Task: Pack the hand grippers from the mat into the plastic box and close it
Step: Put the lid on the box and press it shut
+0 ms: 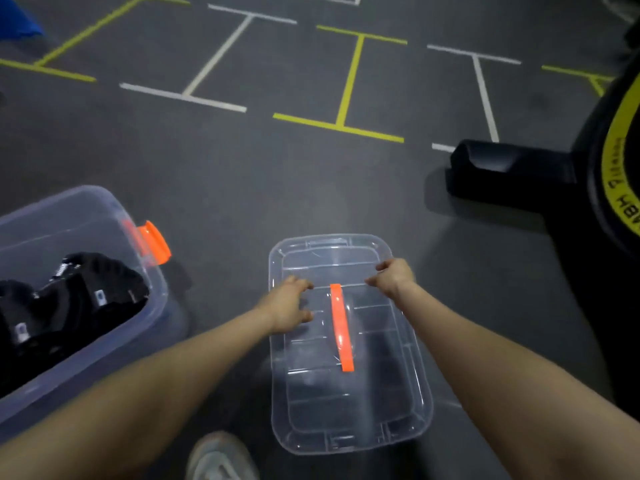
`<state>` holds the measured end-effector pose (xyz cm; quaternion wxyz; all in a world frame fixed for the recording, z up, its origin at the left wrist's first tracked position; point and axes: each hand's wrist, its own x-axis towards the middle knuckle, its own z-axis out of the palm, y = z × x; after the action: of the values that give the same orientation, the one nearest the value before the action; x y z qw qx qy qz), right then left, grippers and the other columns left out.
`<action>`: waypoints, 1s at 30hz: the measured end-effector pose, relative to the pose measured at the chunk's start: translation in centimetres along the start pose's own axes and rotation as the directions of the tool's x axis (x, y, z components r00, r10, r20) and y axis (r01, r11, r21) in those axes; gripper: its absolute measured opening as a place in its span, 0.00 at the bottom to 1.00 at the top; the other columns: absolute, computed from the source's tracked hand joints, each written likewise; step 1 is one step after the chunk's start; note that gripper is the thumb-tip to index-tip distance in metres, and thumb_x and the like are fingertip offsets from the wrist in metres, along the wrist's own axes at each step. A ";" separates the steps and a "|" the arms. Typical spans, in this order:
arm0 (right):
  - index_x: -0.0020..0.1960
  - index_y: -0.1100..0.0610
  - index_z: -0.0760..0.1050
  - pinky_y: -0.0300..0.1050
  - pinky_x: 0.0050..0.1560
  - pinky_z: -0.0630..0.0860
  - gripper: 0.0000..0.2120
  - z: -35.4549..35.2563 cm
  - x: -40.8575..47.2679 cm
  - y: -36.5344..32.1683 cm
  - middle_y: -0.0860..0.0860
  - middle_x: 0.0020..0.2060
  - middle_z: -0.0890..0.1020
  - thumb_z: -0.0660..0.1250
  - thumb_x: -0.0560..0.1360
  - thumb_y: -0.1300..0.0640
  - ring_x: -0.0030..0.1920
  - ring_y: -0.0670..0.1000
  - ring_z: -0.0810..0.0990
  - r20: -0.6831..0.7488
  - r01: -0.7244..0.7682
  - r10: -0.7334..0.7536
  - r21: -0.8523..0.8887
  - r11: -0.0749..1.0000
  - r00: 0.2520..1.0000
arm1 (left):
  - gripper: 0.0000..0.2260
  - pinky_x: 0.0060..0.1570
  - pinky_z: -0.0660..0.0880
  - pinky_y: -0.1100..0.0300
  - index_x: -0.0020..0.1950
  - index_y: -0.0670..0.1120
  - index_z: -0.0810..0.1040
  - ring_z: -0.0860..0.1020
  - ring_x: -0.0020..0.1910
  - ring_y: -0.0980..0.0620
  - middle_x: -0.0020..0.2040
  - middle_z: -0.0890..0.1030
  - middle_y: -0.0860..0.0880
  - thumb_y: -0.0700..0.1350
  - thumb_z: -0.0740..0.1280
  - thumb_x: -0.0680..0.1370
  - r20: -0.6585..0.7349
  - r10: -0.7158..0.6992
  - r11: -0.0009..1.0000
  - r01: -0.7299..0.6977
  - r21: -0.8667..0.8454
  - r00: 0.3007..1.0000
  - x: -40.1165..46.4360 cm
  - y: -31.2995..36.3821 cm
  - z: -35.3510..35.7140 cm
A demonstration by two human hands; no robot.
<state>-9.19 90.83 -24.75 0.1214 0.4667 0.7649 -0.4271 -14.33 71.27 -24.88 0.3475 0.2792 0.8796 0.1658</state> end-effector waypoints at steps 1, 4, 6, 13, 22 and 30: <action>0.63 0.65 0.73 0.46 0.62 0.72 0.21 -0.1 0.6 1.1 0.59 0.57 0.79 0.71 0.72 0.63 0.58 0.56 0.78 -0.020 -0.030 0.030 -0.014 0.999 0.999 | 0.27 0.67 0.67 0.57 0.72 0.47 0.64 0.69 0.68 0.47 0.71 0.65 0.47 0.46 0.68 0.75 0.025 0.006 1.000 -0.006 0.009 1.000 0.7 -0.1 1.0; 0.62 0.65 0.74 0.47 0.60 0.73 0.19 -0.1 1.9 4.0 0.60 0.59 0.79 0.70 0.72 0.63 0.60 0.59 0.77 -0.080 -0.109 0.106 -0.039 0.993 0.991 | 0.29 0.70 0.64 0.56 0.73 0.46 0.62 0.65 0.71 0.47 0.73 0.63 0.46 0.46 0.68 0.75 0.091 0.025 0.999 -0.029 0.041 0.996 2.2 -0.8 3.3; 0.61 0.64 0.74 0.48 0.60 0.74 0.19 0.2 3.1 5.7 0.61 0.59 0.79 0.71 0.72 0.61 0.60 0.61 0.77 -0.110 -0.153 0.144 -0.085 0.984 0.983 | 0.31 0.71 0.62 0.55 0.74 0.46 0.61 0.63 0.73 0.46 0.75 0.61 0.46 0.48 0.68 0.75 0.142 0.021 0.997 -0.032 0.076 0.990 2.9 -1.5 4.6; 0.60 0.63 0.76 0.49 0.63 0.75 0.19 2.4 7.0 9.6 0.60 0.63 0.74 0.68 0.70 0.61 0.61 0.60 0.76 -0.153 -0.280 0.256 -0.162 0.946 0.954 | 0.34 0.74 0.59 0.54 0.76 0.46 0.58 0.59 0.75 0.47 0.78 0.54 0.49 0.48 0.70 0.74 0.178 0.016 0.988 -0.042 0.145 0.984 3.9 -3.2 6.9; 0.58 0.70 0.74 0.46 0.48 0.73 0.15 1.6 6.3 7.1 0.62 0.48 0.78 0.65 0.75 0.63 0.51 0.57 0.78 -0.128 -0.253 0.236 -0.147 0.956 0.963 | 0.35 0.74 0.55 0.58 0.77 0.45 0.54 0.55 0.77 0.48 0.78 0.51 0.48 0.49 0.68 0.75 0.198 -0.004 0.992 -0.021 0.125 0.980 3.5 -3.1 5.1; 0.37 0.60 0.71 0.37 0.32 0.75 0.09 -0.2 3.9 -4.6 0.55 0.38 0.75 0.64 0.76 0.59 0.37 0.52 0.75 0.060 0.114 -0.116 0.036 0.993 0.992 | 0.31 0.70 0.63 0.58 0.74 0.41 0.60 0.66 0.72 0.46 0.74 0.65 0.43 0.49 0.68 0.76 -0.059 -0.026 0.999 0.028 0.036 0.998 2.8 0.3 -4.4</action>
<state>-15.03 92.38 -24.41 0.1126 0.4106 0.7793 -0.4599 -18.97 72.76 -23.11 0.3187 0.2688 0.8959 0.1532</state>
